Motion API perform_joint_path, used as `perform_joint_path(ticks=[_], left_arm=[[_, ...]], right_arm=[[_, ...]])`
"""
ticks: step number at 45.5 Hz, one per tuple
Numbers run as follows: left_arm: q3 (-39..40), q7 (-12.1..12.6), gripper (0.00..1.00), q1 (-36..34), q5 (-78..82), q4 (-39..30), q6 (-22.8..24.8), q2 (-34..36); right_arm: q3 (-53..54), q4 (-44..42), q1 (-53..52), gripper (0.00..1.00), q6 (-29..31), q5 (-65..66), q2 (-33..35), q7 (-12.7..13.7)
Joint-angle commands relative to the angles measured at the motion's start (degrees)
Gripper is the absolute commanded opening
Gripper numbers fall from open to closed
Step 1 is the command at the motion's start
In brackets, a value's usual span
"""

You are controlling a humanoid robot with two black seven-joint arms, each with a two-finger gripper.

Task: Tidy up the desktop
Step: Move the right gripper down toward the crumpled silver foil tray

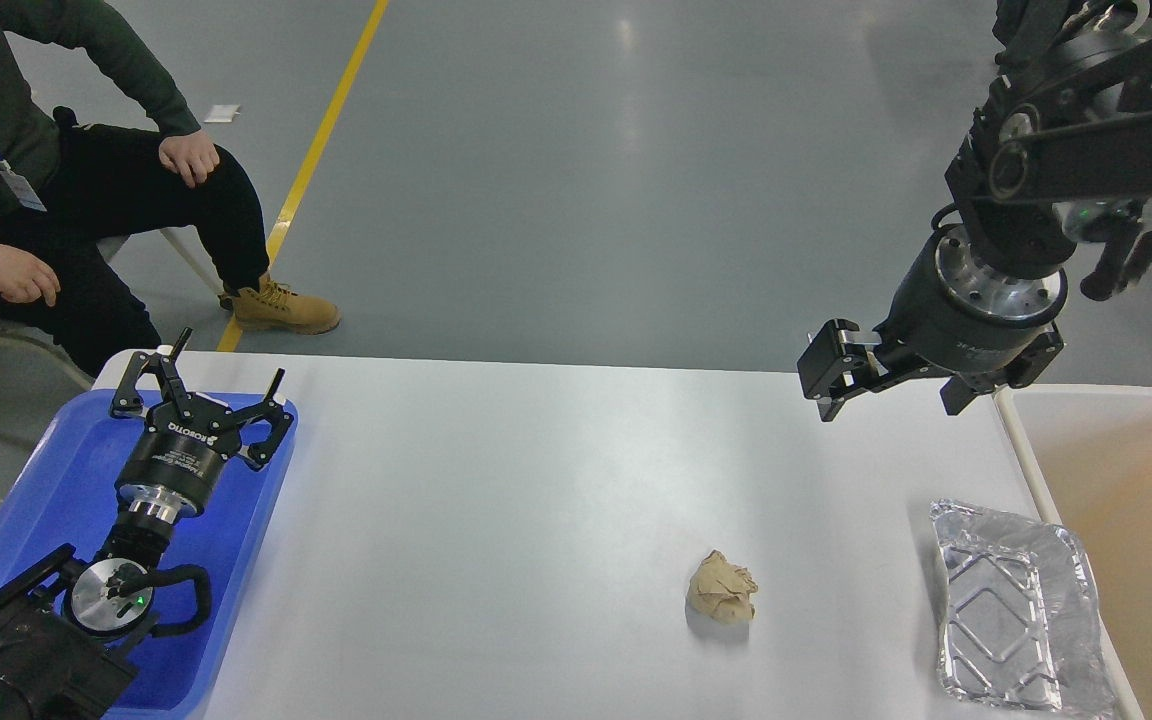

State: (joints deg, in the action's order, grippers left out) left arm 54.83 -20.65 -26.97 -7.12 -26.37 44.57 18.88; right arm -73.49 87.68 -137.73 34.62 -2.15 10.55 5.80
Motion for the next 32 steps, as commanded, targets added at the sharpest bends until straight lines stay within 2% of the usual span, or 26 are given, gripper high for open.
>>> perform_joint_path(ticks=[1, 21, 32], left_arm=[[0.0, 0.0, 0.99, 0.0, 0.0, 0.0, 0.1, -0.1], [-0.2, -0.1, 0.99, 0.0, 0.0, 0.0, 0.1, 0.0], [-0.2, -0.1, 0.99, 0.0, 0.0, 0.0, 0.1, 0.0]], right_arm=[[0.3, -0.4, 0.9, 1.0, -0.1, 0.0, 0.0, 0.0], [-0.3, -2.1, 4.0, 1.0, 0.0, 3.6, 2.0, -0.1], [-0.5, -2.8, 6.1, 1.0, 0.1, 10.1, 9.3, -0.1]])
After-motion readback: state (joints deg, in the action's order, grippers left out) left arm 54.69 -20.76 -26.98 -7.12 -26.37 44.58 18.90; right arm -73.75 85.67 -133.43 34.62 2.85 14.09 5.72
